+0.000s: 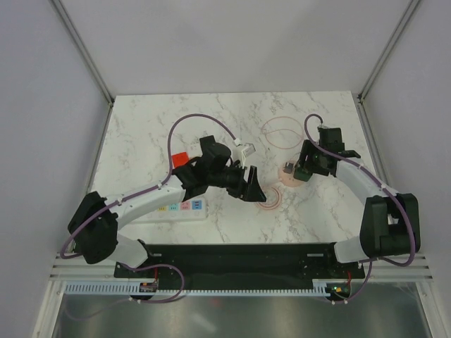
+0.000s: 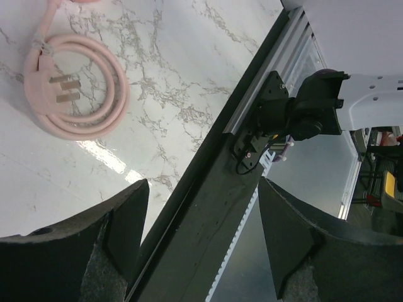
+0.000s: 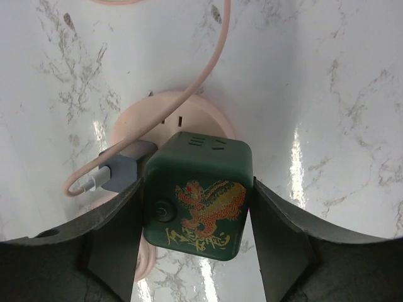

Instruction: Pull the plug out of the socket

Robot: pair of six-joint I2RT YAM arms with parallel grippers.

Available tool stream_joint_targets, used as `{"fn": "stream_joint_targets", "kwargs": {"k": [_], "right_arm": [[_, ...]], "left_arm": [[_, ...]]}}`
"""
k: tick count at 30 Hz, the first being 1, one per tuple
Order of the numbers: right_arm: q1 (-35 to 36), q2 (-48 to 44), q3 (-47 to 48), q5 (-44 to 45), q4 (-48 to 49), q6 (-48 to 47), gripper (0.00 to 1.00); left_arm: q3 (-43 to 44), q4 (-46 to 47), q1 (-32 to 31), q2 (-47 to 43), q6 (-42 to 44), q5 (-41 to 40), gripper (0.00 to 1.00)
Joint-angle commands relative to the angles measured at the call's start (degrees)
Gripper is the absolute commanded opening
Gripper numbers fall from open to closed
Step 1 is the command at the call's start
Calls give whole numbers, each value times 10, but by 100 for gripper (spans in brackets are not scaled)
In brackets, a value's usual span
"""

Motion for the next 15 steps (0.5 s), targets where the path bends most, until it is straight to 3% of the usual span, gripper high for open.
{"fn": "stream_joint_targets", "kwargs": {"k": [1, 10, 15], "right_arm": [[26, -27, -10, -40, -33, -4, 43], [89, -105, -47, -42, -86, 20, 42], [126, -130, -58, -40, -108, 41, 44]], "left_arm": [[19, 2, 3, -19, 18, 20, 77], [15, 63, 2, 39, -41, 68, 70], [14, 56, 2, 51, -18, 16, 71]]}}
